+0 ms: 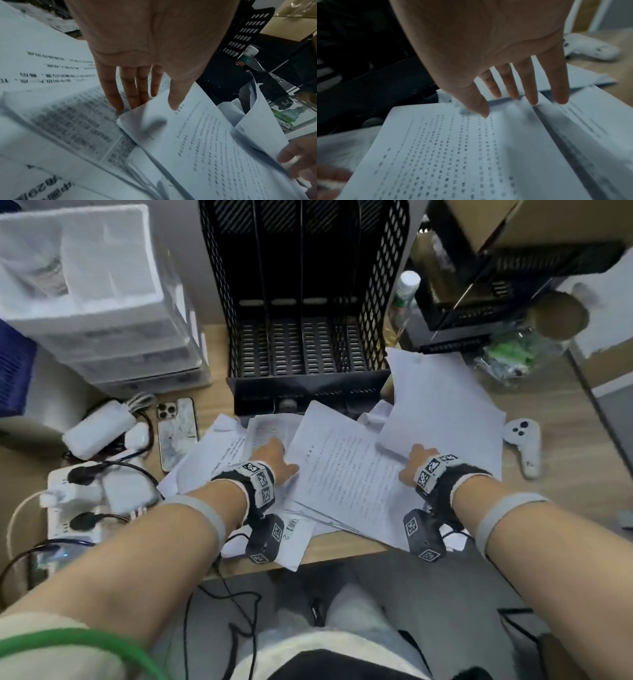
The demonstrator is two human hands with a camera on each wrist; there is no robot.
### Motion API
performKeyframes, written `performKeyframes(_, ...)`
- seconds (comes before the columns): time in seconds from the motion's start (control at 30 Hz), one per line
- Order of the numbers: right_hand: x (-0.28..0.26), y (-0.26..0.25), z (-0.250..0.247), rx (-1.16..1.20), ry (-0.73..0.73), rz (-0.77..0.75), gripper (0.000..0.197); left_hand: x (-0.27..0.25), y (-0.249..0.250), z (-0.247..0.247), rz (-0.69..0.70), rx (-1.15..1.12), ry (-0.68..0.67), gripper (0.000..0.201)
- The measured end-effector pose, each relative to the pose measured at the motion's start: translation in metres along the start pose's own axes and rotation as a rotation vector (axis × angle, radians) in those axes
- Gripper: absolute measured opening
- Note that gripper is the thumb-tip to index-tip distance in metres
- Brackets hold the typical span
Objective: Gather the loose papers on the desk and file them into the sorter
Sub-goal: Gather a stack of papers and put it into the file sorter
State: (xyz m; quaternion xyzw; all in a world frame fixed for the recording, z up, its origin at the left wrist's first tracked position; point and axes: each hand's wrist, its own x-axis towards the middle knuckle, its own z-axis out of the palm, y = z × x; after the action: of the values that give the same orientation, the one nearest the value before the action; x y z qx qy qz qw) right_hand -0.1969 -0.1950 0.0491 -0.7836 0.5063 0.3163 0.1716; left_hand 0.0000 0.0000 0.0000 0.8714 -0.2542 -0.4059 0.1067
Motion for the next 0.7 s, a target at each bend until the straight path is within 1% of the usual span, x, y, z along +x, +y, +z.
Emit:
performKeyframes(0.03, -0.002, 0.004, 0.002, 0.069, -0.012, 0.053, 0.051, 0.002, -0.001, 0.002, -0.002, -0.008, 0.000, 0.045)
performKeyframes(0.1, 0.000, 0.013, 0.013, 0.147, -0.054, 0.136, 0.066, 0.002, -0.001, 0.005, 0.010, -0.042, -0.004, 0.032)
performKeyframes(0.13, 0.002, 0.016, 0.017, 0.170, -0.045, 0.183, 0.070, 0.000, -0.001, 0.007, 0.011, -0.076, -0.019, 0.029)
performKeyframes(0.2, 0.006, 0.017, 0.022, 0.317, -0.039, 0.247, 0.075, -0.001, -0.001, 0.008, 0.035, -0.137, -0.056, 0.032)
performKeyframes(0.27, 0.007, 0.020, 0.026, 0.442, -0.054, 0.293, 0.075, -0.005, -0.004, 0.005, 0.080, -0.180, -0.049, 0.032)
performKeyframes(0.33, 0.007, 0.024, 0.026, 0.428, -0.044, 0.292, 0.061, -0.010, -0.008, -0.001, 0.133, -0.233, -0.041, 0.026)
performKeyframes(0.37, 0.004, 0.025, 0.024, 0.387, -0.033, 0.268, 0.058, -0.013, -0.010, -0.005, 0.165, -0.259, -0.027, 0.028)
performKeyframes(0.4, 0.003, 0.025, 0.022, 0.336, -0.013, 0.245, 0.060, -0.019, -0.011, -0.013, 0.190, -0.272, -0.008, 0.030)
performKeyframes(0.47, -0.004, 0.020, 0.014, 0.273, 0.049, 0.169, 0.065, -0.025, -0.014, -0.029, 0.233, -0.322, 0.025, 0.034)
performKeyframes(0.5, -0.007, 0.015, 0.008, 0.266, 0.100, 0.094, 0.065, -0.028, -0.014, -0.038, 0.262, -0.339, 0.044, 0.037)
performKeyframes(0.57, -0.010, 0.002, -0.006, 0.322, 0.174, -0.132, 0.074, -0.037, -0.014, -0.056, 0.322, -0.342, 0.076, 0.047)
performKeyframes(0.63, -0.011, -0.013, -0.022, 0.349, 0.182, -0.360, 0.091, -0.048, -0.008, -0.076, 0.363, -0.314, 0.100, 0.057)
performKeyframes(0.67, -0.014, -0.020, -0.030, 0.364, 0.166, -0.446, 0.096, -0.054, -0.003, -0.086, 0.382, -0.296, 0.099, 0.056)
performKeyframes(0.7, -0.017, -0.026, -0.038, 0.379, 0.133, -0.506, 0.093, -0.059, 0.000, -0.093, 0.416, -0.286, 0.100, 0.053)
